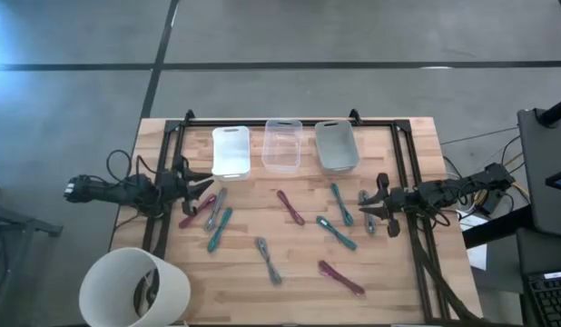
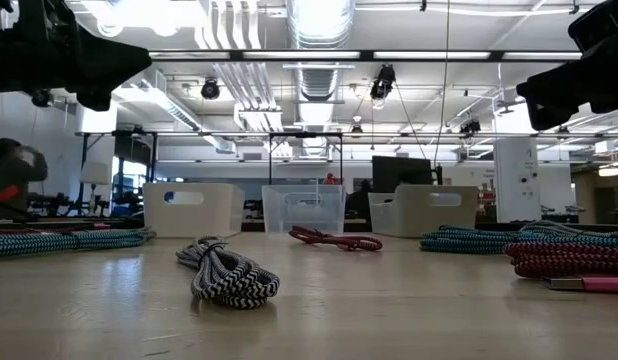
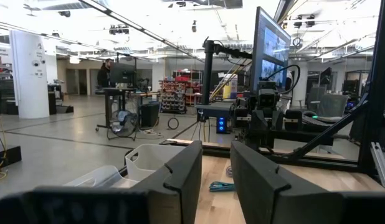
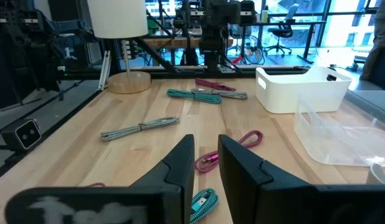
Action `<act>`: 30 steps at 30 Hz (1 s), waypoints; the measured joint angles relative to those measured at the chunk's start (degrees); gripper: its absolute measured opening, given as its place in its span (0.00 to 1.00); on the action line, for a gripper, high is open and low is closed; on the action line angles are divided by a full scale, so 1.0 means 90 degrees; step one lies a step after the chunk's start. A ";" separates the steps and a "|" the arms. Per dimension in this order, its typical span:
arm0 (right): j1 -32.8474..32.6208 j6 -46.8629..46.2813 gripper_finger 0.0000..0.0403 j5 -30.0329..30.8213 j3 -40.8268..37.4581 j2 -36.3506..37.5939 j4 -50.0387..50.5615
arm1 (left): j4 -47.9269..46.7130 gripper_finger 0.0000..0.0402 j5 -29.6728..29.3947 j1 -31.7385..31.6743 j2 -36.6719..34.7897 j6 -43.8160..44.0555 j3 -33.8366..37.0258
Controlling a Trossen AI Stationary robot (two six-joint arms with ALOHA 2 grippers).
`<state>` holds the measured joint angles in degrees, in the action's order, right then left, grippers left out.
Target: Pick & Place USB Port
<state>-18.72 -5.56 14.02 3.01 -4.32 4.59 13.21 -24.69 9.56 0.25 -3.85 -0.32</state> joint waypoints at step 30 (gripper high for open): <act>0.0000 0.0178 0.17 -0.0043 -0.0001 -0.0002 -0.0062 | 0.0003 0.28 -0.0077 -0.0010 0.0000 -0.0040 0.0001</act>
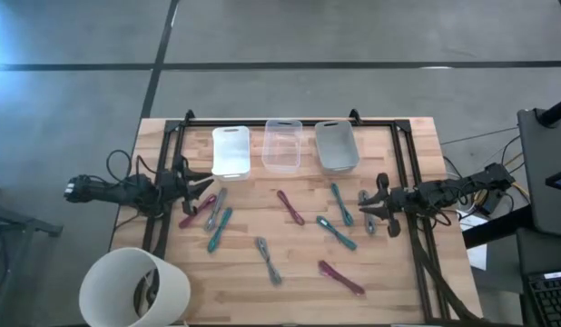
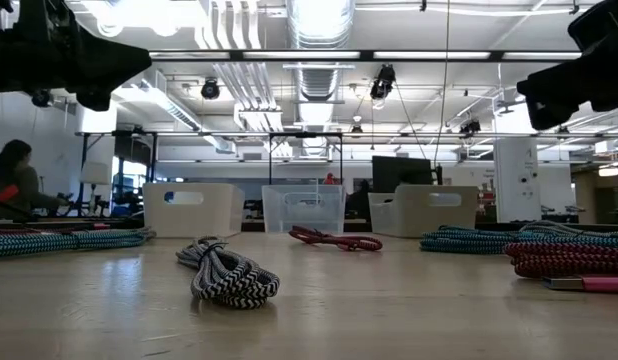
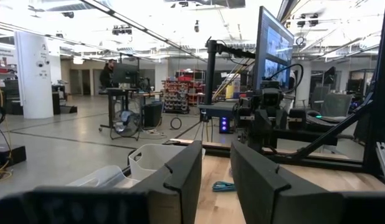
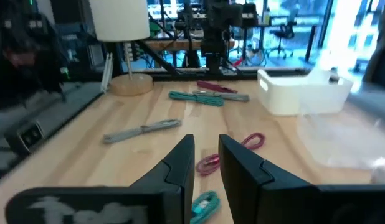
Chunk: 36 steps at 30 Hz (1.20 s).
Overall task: Pick & Place USB Port
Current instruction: Put the left pink charger cable into the white bin
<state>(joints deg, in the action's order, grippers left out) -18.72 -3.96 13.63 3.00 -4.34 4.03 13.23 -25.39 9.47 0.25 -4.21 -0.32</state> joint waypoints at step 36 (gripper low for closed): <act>0.0480 0.0773 0.45 0.1772 0.1422 -0.2980 -0.1960 | -0.1779 0.50 -0.0405 -0.0003 0.3060 0.2913 -0.1811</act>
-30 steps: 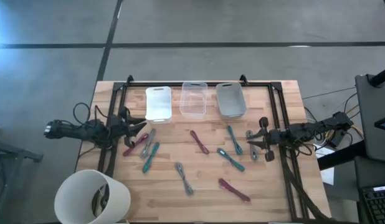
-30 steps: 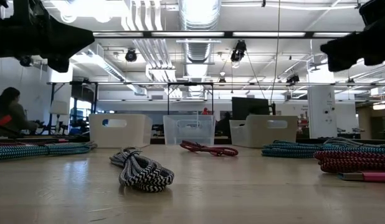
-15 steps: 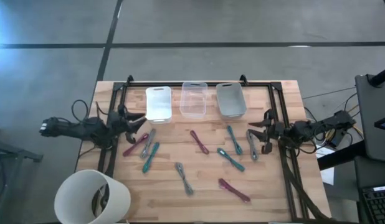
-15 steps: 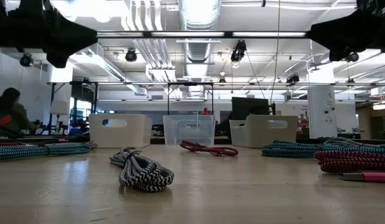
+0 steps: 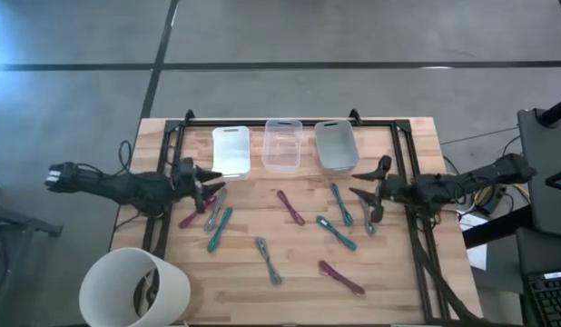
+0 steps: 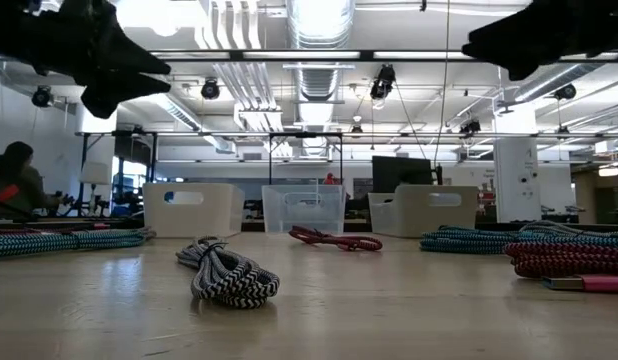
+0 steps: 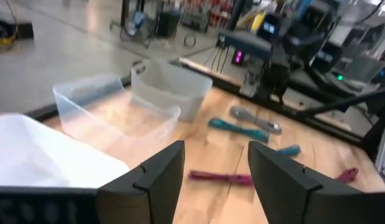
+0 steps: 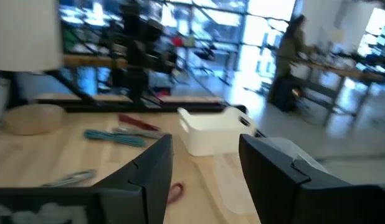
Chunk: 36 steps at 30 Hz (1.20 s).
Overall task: Pick & Place USB Port
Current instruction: Put the left pink charger cable into the white bin
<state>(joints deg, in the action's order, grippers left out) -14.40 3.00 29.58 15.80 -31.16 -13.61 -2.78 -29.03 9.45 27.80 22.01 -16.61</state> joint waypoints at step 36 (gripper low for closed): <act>0.1370 -0.0832 0.45 -0.0009 0.1448 -0.2674 0.1354 | -0.3330 0.47 0.1893 0.0005 0.4456 0.3460 -0.1863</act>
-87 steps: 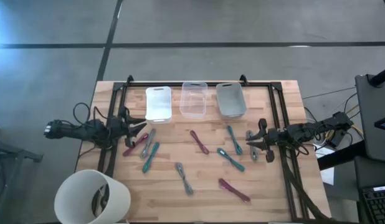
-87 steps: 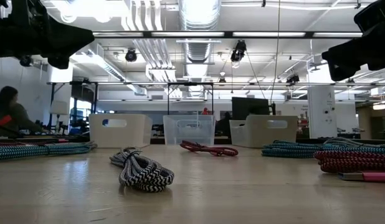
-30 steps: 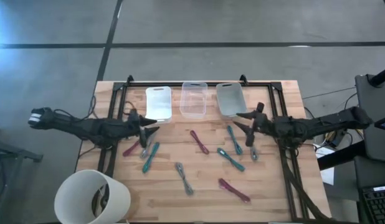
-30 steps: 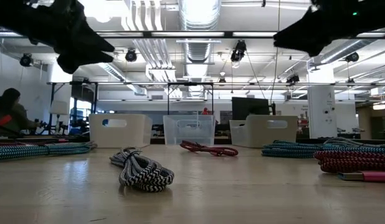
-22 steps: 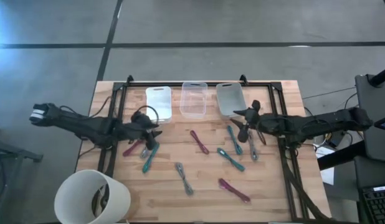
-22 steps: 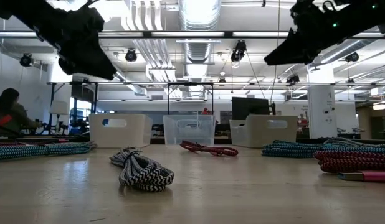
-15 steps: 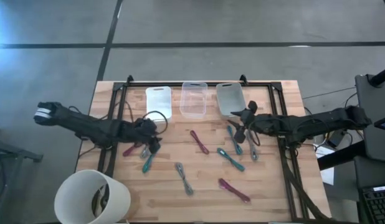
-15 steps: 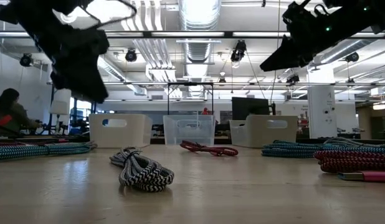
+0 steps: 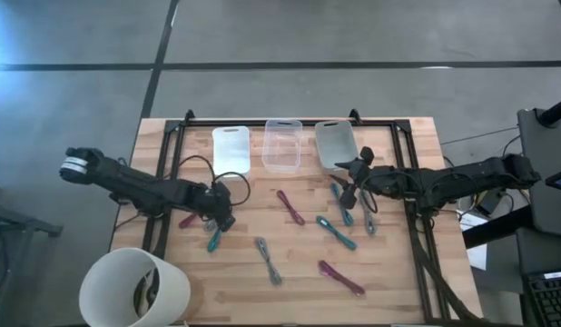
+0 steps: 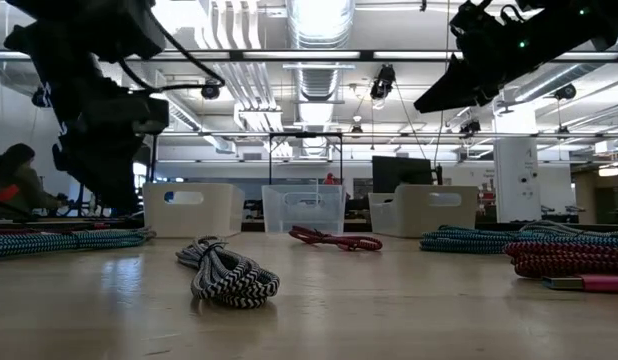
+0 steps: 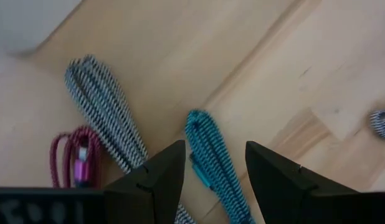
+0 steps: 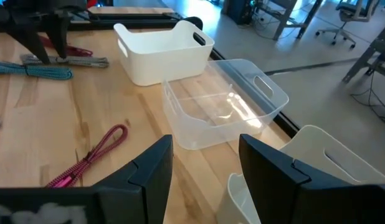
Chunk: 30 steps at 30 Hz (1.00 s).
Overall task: Pick & Place USB Port
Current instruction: Put the left pink charger cable into the white bin
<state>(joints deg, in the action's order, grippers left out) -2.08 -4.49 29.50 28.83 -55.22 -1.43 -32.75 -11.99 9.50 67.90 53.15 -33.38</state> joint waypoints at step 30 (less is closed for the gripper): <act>0.0001 0.0166 0.45 0.0007 -0.0008 -0.0004 -0.0005 | -0.2254 0.47 -0.0091 0.0017 0.0145 0.0399 -0.0393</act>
<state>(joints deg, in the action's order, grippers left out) -2.07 -3.00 29.56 28.75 -55.26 -1.48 -53.03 -12.81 9.65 69.21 56.74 -36.92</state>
